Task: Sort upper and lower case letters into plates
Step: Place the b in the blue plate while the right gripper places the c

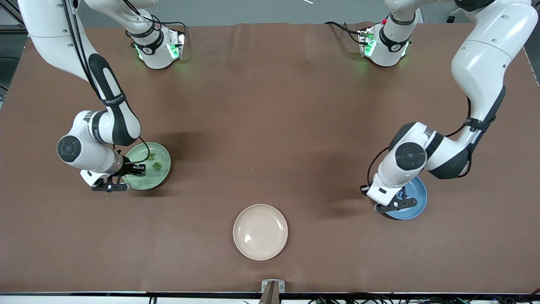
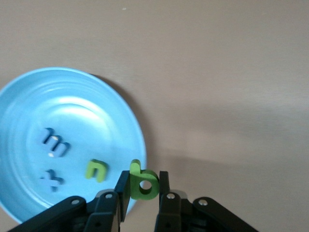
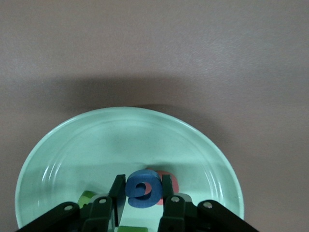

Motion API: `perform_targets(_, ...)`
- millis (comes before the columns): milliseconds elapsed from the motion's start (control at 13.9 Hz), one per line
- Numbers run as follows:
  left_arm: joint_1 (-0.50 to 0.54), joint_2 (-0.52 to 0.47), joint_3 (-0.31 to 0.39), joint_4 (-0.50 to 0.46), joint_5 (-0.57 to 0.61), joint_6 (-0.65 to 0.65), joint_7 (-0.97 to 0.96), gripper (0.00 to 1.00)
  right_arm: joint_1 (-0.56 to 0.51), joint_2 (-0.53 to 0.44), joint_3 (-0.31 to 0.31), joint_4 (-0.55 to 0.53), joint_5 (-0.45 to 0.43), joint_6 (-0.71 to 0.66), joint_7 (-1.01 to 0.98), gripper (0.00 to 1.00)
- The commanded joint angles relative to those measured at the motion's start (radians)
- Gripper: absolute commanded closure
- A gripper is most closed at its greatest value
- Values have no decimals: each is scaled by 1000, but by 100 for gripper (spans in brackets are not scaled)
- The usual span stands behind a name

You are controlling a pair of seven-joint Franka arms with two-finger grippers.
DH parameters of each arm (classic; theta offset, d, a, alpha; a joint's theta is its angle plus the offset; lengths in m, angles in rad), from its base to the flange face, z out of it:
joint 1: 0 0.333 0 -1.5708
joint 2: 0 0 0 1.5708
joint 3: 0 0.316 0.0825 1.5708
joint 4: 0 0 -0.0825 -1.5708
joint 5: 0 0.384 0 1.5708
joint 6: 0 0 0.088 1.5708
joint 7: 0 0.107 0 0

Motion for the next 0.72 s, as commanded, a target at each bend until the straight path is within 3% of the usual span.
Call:
perform_targets(0, 74, -14, -13, -14, -13, -39, 114, 98, 4, 1, 1, 4, 5, -2, 3, 72)
perform_targets(288, 160, -13, -14, -49, -13, -43, 219, 97, 2, 1, 1, 4, 6, -8, 5, 72)
perform_targets(360, 163, -11, -14, -55, -13, -43, 219, 97, 2, 1, 1, 4, 6, -8, 5, 63)
perform_targets(432, 164, -7, -13, -57, -13, -43, 220, 97, 2, 1, 1, 4, 6, -6, 5, 14)
perform_targets(504, 169, -2, -13, -55, -13, -41, 219, 97, 2, 1, 1, 4, 6, -6, 6, 0)
perform_targets(647, 169, 1, -13, -58, -13, -41, 219, 96, 0, 1, 1, 6, 6, -11, 6, 0)
